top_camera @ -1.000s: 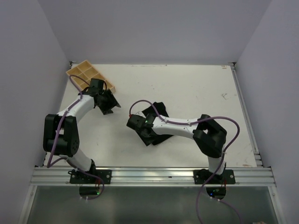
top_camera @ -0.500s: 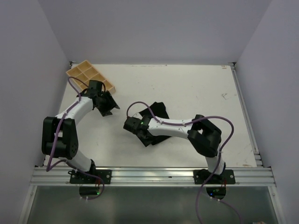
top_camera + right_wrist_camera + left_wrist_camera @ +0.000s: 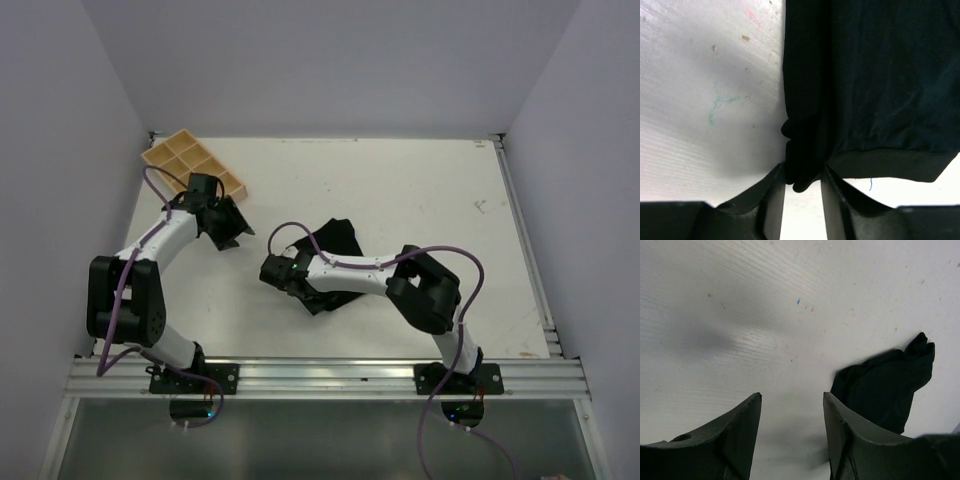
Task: Roll the underwear
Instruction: Fold the underwear
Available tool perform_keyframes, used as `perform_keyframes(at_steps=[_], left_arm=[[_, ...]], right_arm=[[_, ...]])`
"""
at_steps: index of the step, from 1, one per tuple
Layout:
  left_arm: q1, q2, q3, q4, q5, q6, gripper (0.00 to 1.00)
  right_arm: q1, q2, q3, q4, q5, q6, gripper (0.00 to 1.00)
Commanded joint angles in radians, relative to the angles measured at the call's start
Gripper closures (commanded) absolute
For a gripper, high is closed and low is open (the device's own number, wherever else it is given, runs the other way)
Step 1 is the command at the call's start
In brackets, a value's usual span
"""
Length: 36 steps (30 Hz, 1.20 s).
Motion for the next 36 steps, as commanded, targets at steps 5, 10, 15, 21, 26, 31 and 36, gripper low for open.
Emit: perform_keyframes(at_steps=[5,10,15,21,26,31,36], left_arm=[[0.010,-0.040,-0.001,-0.039,-0.038,-0.041,0.45],[0.010,-0.066,-0.074,0.030,0.057,-0.184,0.42],[-0.028,-0.107,-0.179,0.197,0.139,-0.312,0.41],[-0.105,-0.081,-0.216,0.271,0.133,-0.383,0.38],[-0.163,-0.058,-0.252,0.330,0.133,-0.421,0.38],[-0.203,-0.052,-0.289,0.397,0.116,-0.446,0.39],[-0.222,-0.034,-0.329,0.476,0.122,-0.445,0.39]], right_arm=[[0.016,0.009,0.036,-0.041,0.048,0.026,0.82],[0.017,-0.037,0.020,-0.039,0.027,0.026,0.99],[0.017,-0.097,-0.037,0.009,-0.015,0.033,1.00],[0.019,-0.136,-0.079,0.038,-0.039,0.051,1.00],[0.030,-0.158,-0.079,0.046,-0.053,0.059,1.00],[0.045,-0.160,-0.060,0.038,-0.053,0.066,1.00],[0.050,-0.163,-0.059,0.041,-0.055,0.082,1.00]])
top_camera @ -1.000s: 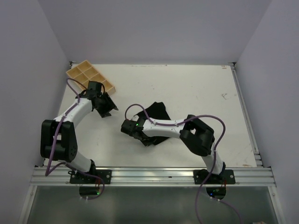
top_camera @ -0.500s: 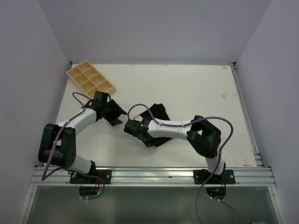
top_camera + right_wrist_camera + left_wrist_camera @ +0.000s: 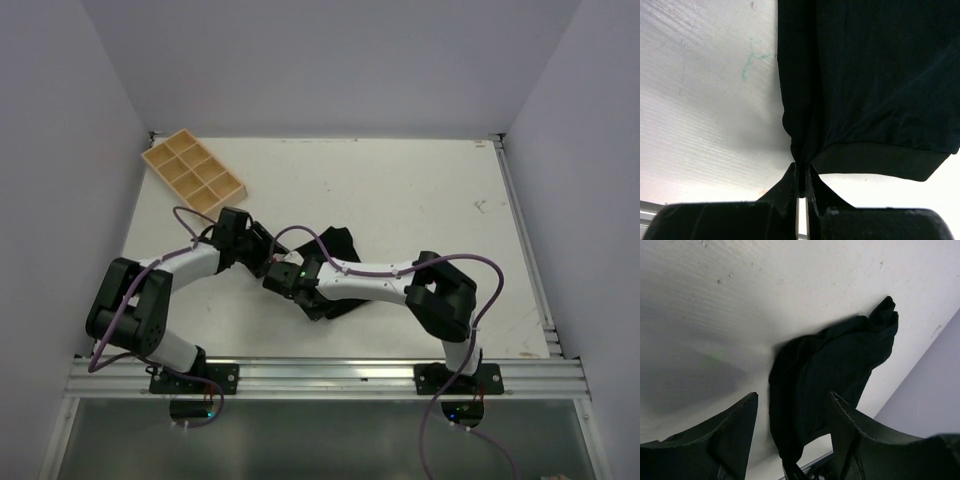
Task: Roll the underwear
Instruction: Fold the underwear
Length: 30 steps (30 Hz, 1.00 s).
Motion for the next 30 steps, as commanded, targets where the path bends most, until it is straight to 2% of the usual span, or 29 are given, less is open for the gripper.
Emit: perform_keyframes(at_steps=[1,4,12,18,24,25,30], left_arm=[[-0.013,0.017,-0.030,0.126,0.003,-0.022,0.39],[-0.021,0.035,-0.052,0.186,0.014,-0.022,0.39],[-0.044,0.086,-0.044,0.193,-0.003,0.000,0.42],[-0.046,0.120,-0.038,0.178,-0.016,0.029,0.48],[-0.047,0.118,-0.030,0.164,-0.028,0.038,0.67],[-0.047,0.115,-0.027,0.155,-0.032,0.039,0.74],[-0.046,0.097,0.010,0.095,-0.068,0.066,0.94]], right_arm=[[0.009,-0.054,0.021,0.010,0.000,0.029,1.00],[0.014,-0.054,0.024,0.008,0.000,0.035,1.00],[0.019,-0.054,0.047,0.001,0.000,0.040,1.00],[0.022,-0.049,0.056,-0.004,-0.001,0.045,1.00],[0.025,-0.054,0.061,-0.004,-0.006,0.048,1.00],[0.025,-0.054,0.062,-0.005,-0.006,0.049,1.00],[0.034,-0.054,0.064,-0.004,-0.013,0.048,1.00]])
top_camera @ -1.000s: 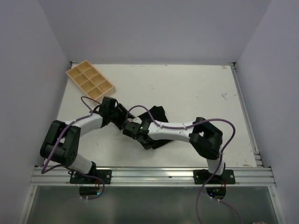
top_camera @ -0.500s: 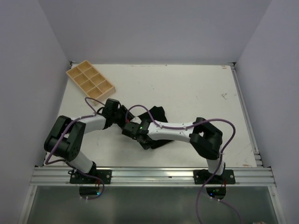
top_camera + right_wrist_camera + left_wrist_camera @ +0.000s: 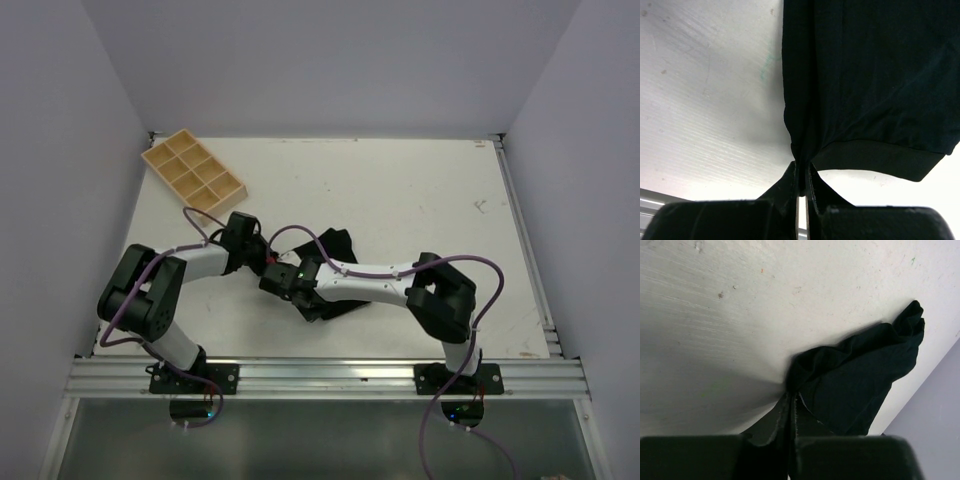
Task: Roll the underwear
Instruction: Fold the underwear
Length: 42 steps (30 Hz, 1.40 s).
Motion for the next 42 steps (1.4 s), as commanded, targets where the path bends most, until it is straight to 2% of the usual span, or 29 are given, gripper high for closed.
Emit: perform_keyframes(at_steps=[1,5,9,16,21,26,36,42], left_arm=[[-0.004,-0.015,0.051,-0.039,-0.045,0.038,1.00],[-0.004,-0.060,0.074,-0.116,-0.077,0.062,1.00],[-0.002,-0.198,0.085,-0.228,-0.146,0.058,1.00],[-0.004,-0.337,0.148,-0.513,-0.214,0.019,1.00],[-0.004,-0.386,0.146,-0.565,-0.218,-0.031,1.00],[-0.004,-0.351,0.179,-0.570,-0.249,-0.031,1.00],[-0.008,-0.136,0.341,-0.483,-0.203,0.050,1.00],[-0.013,-0.029,0.403,-0.359,-0.128,0.117,1.00]], right_arm=[[0.015,-0.054,0.041,-0.001,-0.015,0.018,1.00],[0.026,-0.060,0.035,0.014,-0.046,0.011,1.00],[0.048,-0.075,0.035,0.031,-0.081,0.008,1.00],[0.058,-0.159,0.002,0.100,-0.165,0.018,1.00],[0.055,-0.225,-0.021,0.109,-0.182,0.015,1.00],[0.014,-0.245,-0.059,0.106,-0.205,-0.004,1.00],[-0.149,-0.233,-0.087,0.103,-0.300,-0.074,1.00],[-0.218,-0.210,-0.090,0.099,-0.343,-0.108,1.00]])
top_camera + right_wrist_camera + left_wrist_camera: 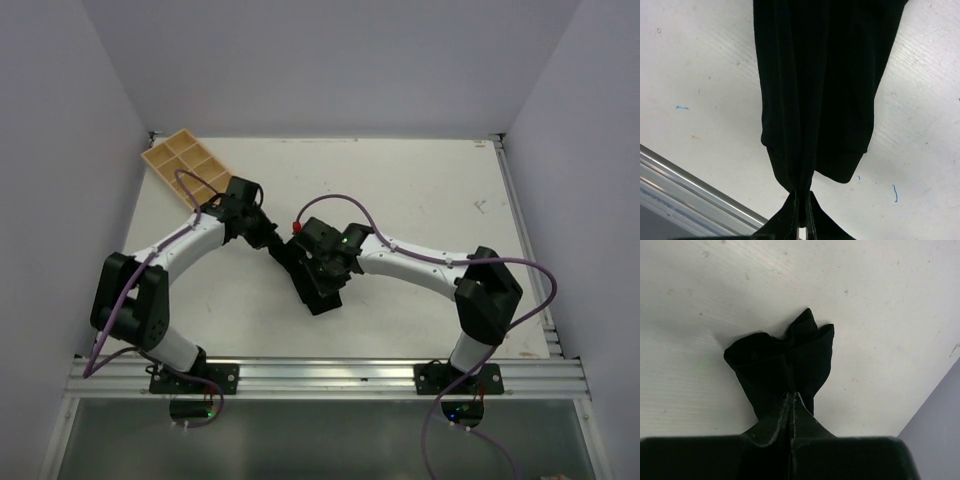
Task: Roll the underwear
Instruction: Fold the underwear
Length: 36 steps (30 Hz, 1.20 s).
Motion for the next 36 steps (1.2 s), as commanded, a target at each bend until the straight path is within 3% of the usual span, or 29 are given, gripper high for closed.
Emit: perform_keyframes(at_steps=[1,9,20,25,26,30,36], left_arm=[[-0.007,0.072,0.087,0.121,0.062,0.089,1.00],[-0.078,0.239,0.201,0.189,0.142,0.188,1.00],[-0.159,0.354,0.277,0.244,0.120,0.224,1.00],[-0.168,0.374,0.287,0.347,0.174,0.269,0.89],[-0.170,0.377,0.287,0.365,0.192,0.275,0.87],[-0.172,0.400,0.304,0.401,0.241,0.296,0.74],[-0.173,0.408,0.316,0.396,0.245,0.318,0.68]], right_arm=[[-0.023,0.012,0.005,-0.005,-0.050,-0.043,1.00],[-0.048,0.008,-0.079,0.061,-0.029,-0.011,1.00],[-0.097,-0.040,-0.210,0.150,0.014,0.067,1.00],[-0.126,-0.065,-0.224,0.156,0.045,0.086,0.99],[-0.128,-0.071,-0.221,0.157,0.051,0.086,0.98],[-0.131,-0.069,-0.201,0.133,0.075,0.082,0.78],[-0.140,-0.059,-0.188,0.115,0.072,0.038,0.67]])
